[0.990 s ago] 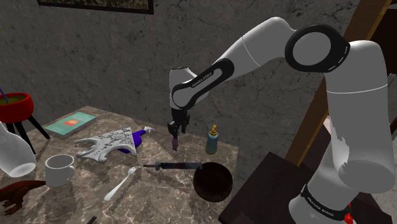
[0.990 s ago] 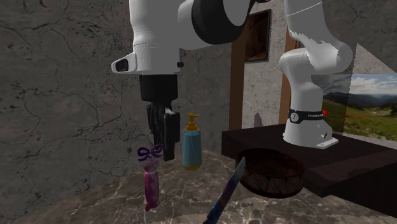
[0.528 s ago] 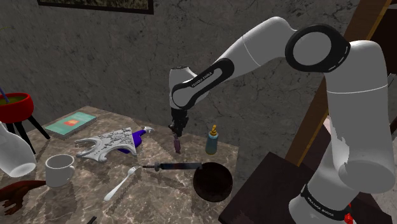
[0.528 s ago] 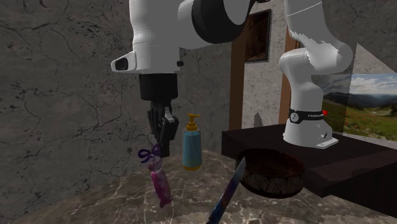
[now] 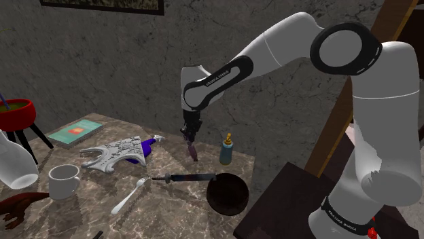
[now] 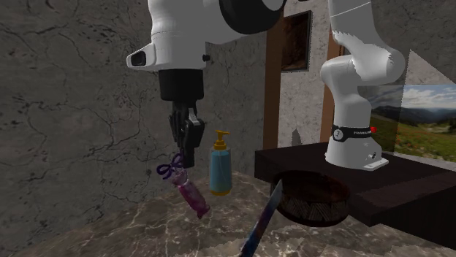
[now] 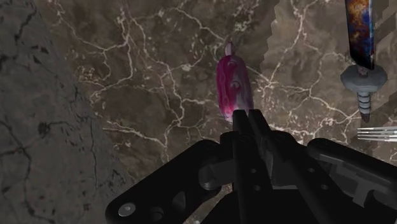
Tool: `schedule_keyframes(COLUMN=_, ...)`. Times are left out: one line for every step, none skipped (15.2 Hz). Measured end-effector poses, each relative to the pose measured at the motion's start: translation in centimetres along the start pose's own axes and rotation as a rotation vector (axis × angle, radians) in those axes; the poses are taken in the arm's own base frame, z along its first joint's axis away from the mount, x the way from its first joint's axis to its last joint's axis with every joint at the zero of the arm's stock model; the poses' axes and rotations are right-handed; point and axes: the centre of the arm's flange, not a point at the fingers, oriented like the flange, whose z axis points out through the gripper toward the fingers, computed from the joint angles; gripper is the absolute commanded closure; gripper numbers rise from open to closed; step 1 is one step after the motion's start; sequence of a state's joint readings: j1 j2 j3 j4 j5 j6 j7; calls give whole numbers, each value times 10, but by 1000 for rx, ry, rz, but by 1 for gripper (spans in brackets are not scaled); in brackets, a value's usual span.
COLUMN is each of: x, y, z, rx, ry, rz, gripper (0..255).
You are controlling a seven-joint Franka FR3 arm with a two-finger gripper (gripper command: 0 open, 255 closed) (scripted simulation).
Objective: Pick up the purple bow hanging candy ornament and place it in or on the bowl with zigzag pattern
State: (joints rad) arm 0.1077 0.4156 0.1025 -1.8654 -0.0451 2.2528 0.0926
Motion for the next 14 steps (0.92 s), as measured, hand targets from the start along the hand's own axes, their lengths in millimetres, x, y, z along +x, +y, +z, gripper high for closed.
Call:
schedule_keyframes(x=0, y=0, z=-5, rx=0, ry=0, rz=0, gripper=255)
schedule_keyframes(x=0, y=0, z=-10, rx=0, ry=0, rz=0, gripper=255)
schedule_keyframes(x=0, y=0, z=-15, rx=0, ry=0, rz=0, gripper=255)
schedule_keyframes(x=0, y=0, z=-20, rx=0, ry=0, rz=0, gripper=255)
schedule_keyframes(x=0, y=-1, z=-25, rx=0, ry=0, rz=0, gripper=255)
schedule_keyframes(x=-1, y=-1, z=-32, rx=0, ry=0, rz=0, gripper=255)
schedule_keyframes(x=-1, y=0, z=-37, rx=0, ry=0, rz=0, gripper=255)
schedule_keyframes(x=-1, y=0, z=-42, rx=0, ry=0, rz=0, gripper=255)
schedule_keyframes(x=-1, y=0, z=-48, rx=0, ry=0, rz=0, gripper=255)
schedule_keyframes(x=-1, y=1, z=-53, rx=0, ry=0, rz=0, gripper=255)
schedule_keyframes(x=-2, y=0, z=-58, rx=0, ry=0, rz=0, gripper=255)
schedule_keyframes(x=-3, y=-1, z=-63, rx=0, ry=0, rz=0, gripper=255)
schedule_keyframes(x=-3, y=-2, z=-68, rx=0, ry=0, rz=0, gripper=255)
schedule_keyframes(x=-3, y=-1, z=-74, rx=0, ry=0, rz=0, gripper=255)
